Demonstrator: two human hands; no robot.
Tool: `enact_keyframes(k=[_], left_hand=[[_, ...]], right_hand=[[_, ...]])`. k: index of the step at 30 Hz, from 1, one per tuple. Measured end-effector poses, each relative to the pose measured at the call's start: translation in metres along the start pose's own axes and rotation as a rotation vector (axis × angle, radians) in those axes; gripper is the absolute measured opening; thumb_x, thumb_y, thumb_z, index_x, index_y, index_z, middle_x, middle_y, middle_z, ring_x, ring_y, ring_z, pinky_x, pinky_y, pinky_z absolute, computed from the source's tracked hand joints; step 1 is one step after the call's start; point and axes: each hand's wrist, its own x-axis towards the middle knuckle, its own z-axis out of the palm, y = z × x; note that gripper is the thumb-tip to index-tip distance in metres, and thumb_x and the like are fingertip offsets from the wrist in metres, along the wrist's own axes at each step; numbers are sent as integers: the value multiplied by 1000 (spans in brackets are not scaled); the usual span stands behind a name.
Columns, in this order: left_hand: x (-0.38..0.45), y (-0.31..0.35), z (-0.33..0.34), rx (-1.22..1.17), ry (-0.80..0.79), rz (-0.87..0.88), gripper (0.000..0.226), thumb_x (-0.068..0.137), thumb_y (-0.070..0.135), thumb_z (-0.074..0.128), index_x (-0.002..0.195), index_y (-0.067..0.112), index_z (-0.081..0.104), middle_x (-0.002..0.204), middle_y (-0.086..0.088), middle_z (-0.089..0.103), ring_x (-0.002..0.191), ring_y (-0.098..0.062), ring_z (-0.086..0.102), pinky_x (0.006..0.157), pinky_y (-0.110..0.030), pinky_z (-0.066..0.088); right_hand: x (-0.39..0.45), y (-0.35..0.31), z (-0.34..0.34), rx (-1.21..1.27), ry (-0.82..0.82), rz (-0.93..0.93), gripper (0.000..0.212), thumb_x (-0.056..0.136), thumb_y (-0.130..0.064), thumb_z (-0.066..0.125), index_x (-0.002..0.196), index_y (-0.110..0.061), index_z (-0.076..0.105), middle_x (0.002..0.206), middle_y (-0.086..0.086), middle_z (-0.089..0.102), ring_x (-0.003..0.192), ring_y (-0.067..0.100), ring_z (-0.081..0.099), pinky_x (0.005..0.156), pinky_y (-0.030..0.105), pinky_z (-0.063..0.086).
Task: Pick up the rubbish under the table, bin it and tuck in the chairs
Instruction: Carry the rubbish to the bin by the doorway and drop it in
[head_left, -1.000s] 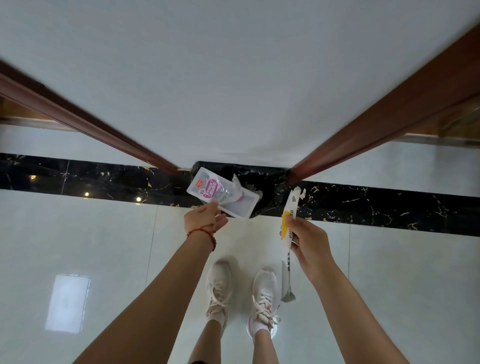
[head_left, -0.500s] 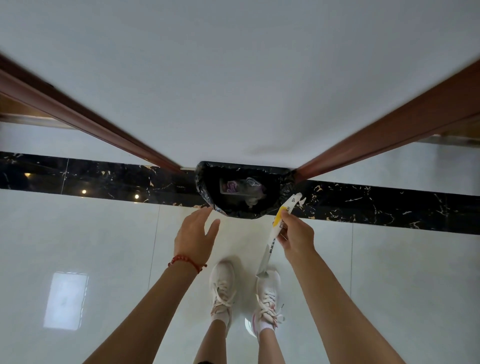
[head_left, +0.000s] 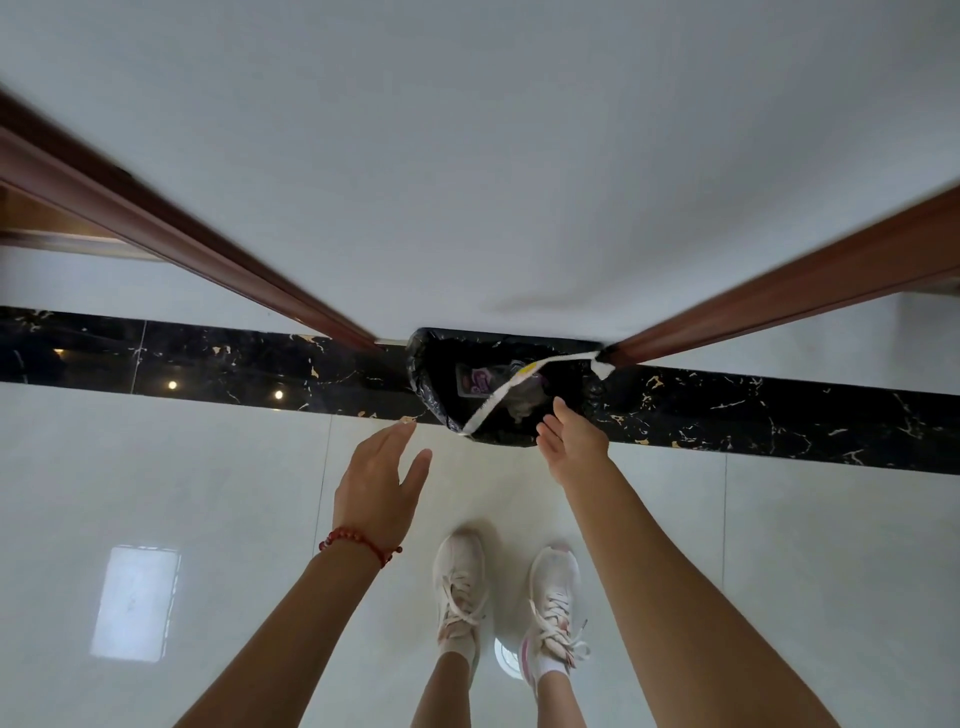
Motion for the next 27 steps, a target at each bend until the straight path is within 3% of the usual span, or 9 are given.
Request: enact_keyframes(k=[2,5,7,10,15,20,27], left_hand=[[-1,2,-2,9,-4,8,41,89,29,51,127,12,48,132,-10,53,123,-26,46,101,-39,38],[-5,6,-8,42,-11,25,42,89,30,50,127,12,47,133,-10,52,124,-26,45,101,-38,37],[-10,13,-14,66,-24,45,43,90,30,49,129,13,45,135,-10,51,126,-26,43,103,-38,36],[-21,26,-27,101,-40,86,45,90,31,47,131,14,42,138,-9,47,129,-24,40,105,-37,33],[-49,56,-58,121,-32,119,46,91,32,45,133,14,39,141,-9,43,132,-23,35,108,-37,29],[-80,91,-98,131,35,174,47,91,31,46,134,13,38,142,-9,42,133,-24,33,109,-37,26],[-124,137,-141,106,73,220,48,92,32,44,135,13,36,145,-8,37,136,-24,28,112,-37,22]], right_hand=[[-5,3,-10,-48,-27,-29,31,88,-14,60,113,4,55,122,18,58,109,25,58,91,31,48],[-21,8,-21,-252,-46,-215,38,86,-13,61,121,1,54,119,18,61,101,22,61,92,31,48],[-38,8,-27,-472,-53,-391,40,86,-18,60,123,-3,53,121,16,61,106,22,60,98,33,45],[-67,2,-37,-745,-73,-644,40,88,-23,57,124,-7,53,127,10,58,115,20,55,94,22,38],[-126,-16,-59,-1113,-69,-1014,44,91,-29,52,131,-10,47,138,8,47,130,19,39,104,33,35],[-190,-36,-82,-1284,17,-1215,48,92,-32,51,133,-9,43,144,10,41,134,23,34,107,37,34],[-260,-57,-114,-1406,58,-1290,51,93,-33,48,135,-7,40,144,12,40,134,24,33,109,34,26]])
